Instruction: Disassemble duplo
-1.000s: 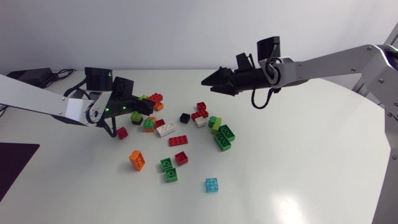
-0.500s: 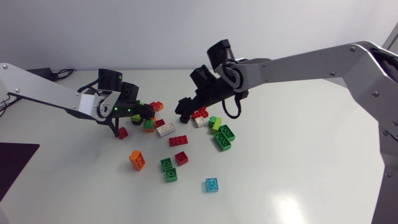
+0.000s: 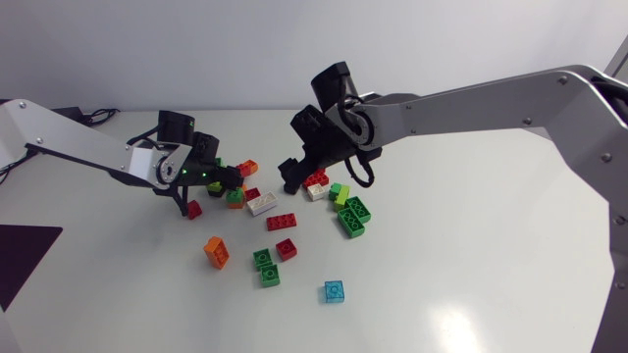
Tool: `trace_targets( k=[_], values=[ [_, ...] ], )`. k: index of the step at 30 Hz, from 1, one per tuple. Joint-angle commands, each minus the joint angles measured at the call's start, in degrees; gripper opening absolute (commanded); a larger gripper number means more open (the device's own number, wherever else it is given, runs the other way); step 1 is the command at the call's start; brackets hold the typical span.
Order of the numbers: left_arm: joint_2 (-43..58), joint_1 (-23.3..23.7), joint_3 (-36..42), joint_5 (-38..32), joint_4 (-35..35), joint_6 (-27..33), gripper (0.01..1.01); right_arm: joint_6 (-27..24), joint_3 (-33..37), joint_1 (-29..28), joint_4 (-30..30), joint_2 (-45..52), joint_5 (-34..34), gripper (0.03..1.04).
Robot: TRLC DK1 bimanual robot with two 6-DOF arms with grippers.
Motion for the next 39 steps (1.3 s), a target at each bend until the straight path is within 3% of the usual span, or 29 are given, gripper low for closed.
trace_targets(
  k=[1, 6, 9, 13, 16, 21, 27, 37, 39],
  values=[
    [1.28, 0.52, 1.98, -0.51, -0.5, 1.18, 0.628, -0.97, -0.27, -0.52, 0.52, 2.07, 2.05, 0.98],
    [1.1, 0.87, 1.98, -0.51, -0.5, 0.92, 0.811, 0.97, 4.39, -2.54, -3.35, 5.94, 6.36, 0.98],
    [1.02, 1.22, 1.98, -0.51, -0.5, 0.83, 0.846, 0.79, 7.55, -3.6, -7.04, 7.43, 9.26, 0.99],
    [0.93, 1.22, 1.98, -0.51, -0.41, 0.74, 0.879, -4.83, 10.1, -3.95, -13.37, 8.31, 9.34, 0.99],
    [0.66, 1.13, 1.98, -0.51, -0.41, 0.83, 0.934, -8.26, 9.31, -3.25, -13.55, 8.14, 11.28, 0.99],
    [0.14, 1.05, 1.54, -0.42, -0.06, 0.83, 0.949, -11.95, 9.75, -1.14, -16.53, 10.42, 17.78, 0.98],
    [-0.13, 1.05, 1.36, -0.42, 0.11, 0.57, 0.952, -12.13, 11.59, -1.31, -17.33, 13.67, 22.26, 0.96],
    [-0.65, 1.13, 0.92, -0.42, 0.47, 0.57, 0.964, -13.62, 13.88, -3.33, -17.41, 17.19, 22.35, 0.96],
    [-0.65, 1.05, 0.92, -0.42, 0.47, 0.57, 0.962, -13.62, 13.97, -3.33, -17.41, 17.28, 22.35, 0.9]
  ],
)
